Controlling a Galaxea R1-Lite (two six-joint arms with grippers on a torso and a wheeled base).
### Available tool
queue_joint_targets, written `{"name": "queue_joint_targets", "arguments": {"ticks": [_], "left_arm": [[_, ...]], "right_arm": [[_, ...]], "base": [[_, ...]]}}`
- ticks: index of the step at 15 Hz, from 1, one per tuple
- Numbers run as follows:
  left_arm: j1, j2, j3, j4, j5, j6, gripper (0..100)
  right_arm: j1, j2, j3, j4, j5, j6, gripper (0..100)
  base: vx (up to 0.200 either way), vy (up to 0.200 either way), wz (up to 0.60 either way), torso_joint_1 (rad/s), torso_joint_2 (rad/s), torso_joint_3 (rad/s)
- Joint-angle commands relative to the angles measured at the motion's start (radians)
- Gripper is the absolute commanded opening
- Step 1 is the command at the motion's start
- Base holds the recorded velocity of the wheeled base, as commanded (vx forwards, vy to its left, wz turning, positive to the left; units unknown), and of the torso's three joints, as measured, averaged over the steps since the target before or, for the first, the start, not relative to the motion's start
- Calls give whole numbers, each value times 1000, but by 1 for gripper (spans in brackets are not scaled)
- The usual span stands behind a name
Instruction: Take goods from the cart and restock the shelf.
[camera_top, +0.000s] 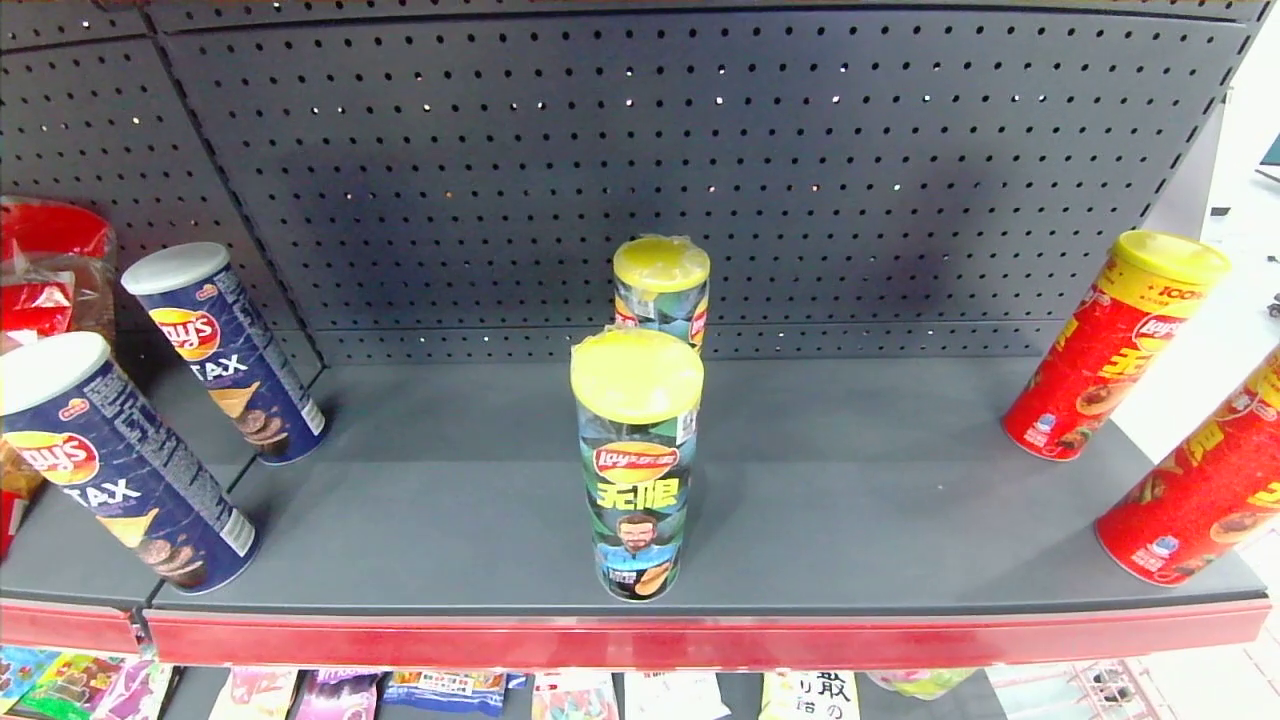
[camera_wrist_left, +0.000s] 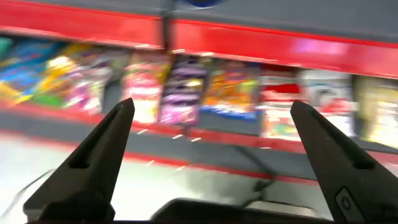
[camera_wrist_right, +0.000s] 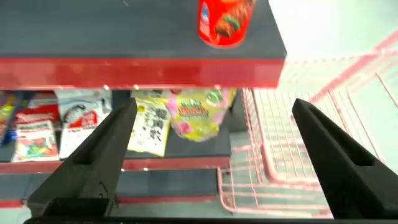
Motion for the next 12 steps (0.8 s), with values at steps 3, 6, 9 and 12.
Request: {"name": "queue_joint_targets", "arguments": {"ticks": [3,6,9,12], "left_arm": [[-59,-106,126,-160,-166,21,100],[-57,-106,284,-479,63,27,100],[-59,-106,282,-453,28,15,100],[-59,-106,282,-453,22,20,100]], "right_arm": [[-179,109,25,-12,27,-1,100],[-160,-45,65,-12,125,-13,100],[-147,-108,69,-18,231,-27,100],[-151,-121,117,-122,249,-85,100]], "base": [[0,0,0,0,0,0],[0,0,0,0,0,0],[0,0,0,0,0,0],[0,0,0,0,0,0]]}}
